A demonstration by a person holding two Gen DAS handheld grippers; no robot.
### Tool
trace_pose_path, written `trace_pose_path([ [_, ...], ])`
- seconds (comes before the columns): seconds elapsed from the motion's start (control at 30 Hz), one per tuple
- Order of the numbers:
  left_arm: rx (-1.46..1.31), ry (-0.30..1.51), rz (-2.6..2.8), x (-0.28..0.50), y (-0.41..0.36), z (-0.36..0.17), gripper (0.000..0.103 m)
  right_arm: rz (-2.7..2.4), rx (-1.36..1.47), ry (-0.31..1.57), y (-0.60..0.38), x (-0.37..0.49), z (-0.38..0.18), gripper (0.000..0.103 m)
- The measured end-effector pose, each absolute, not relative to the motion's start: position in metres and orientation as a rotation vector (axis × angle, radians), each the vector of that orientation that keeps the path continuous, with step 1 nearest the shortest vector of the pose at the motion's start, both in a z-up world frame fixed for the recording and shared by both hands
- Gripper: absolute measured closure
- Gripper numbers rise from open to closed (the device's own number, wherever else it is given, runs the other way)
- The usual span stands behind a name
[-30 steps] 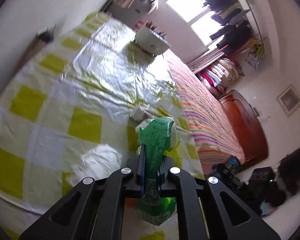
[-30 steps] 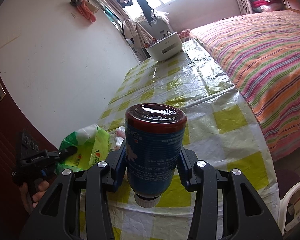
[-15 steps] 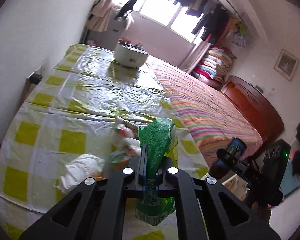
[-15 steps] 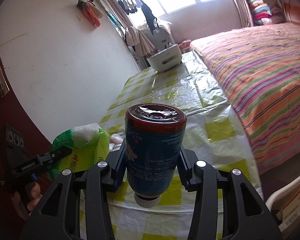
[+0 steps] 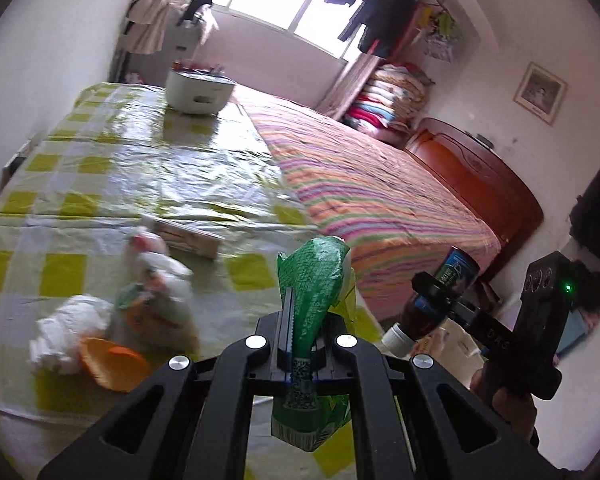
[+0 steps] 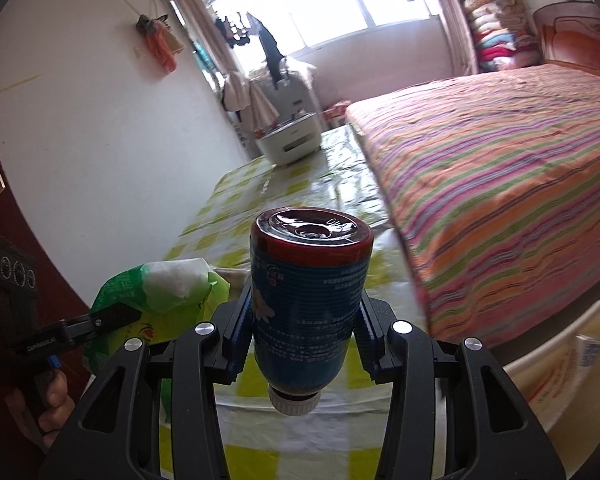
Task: Collect trash
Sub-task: 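Carry the green bag toward the bin while the right gripper carries the blue bottle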
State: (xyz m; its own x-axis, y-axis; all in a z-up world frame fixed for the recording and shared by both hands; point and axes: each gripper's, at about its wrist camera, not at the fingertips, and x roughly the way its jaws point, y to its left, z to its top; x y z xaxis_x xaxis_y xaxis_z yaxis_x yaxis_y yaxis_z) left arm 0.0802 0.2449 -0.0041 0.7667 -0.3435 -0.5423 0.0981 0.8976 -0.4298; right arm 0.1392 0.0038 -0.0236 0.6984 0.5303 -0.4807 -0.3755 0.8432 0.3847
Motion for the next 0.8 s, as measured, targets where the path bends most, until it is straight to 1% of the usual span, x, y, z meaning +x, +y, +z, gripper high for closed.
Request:
trace_pose_path([
  [0.37, -0.329, 0.697, -0.371, 0.086, 0.18, -0.008, 0.098, 0.36, 0.298, 0.572, -0.052, 0.128, -0.03, 0.061],
  [0.6, -0.342, 0.7, -0.407, 0.088, 0.168, -0.006, 0.098, 0.239, 0.304, 0.55, -0.09, 0.117, -0.038, 0.06],
  [0.8, -0.339, 0.697, -0.436, 0.09, 0.155, -0.003, 0.098, 0.142, 0.269, 0.5, -0.102, 0.1, -0.036, 0.06],
])
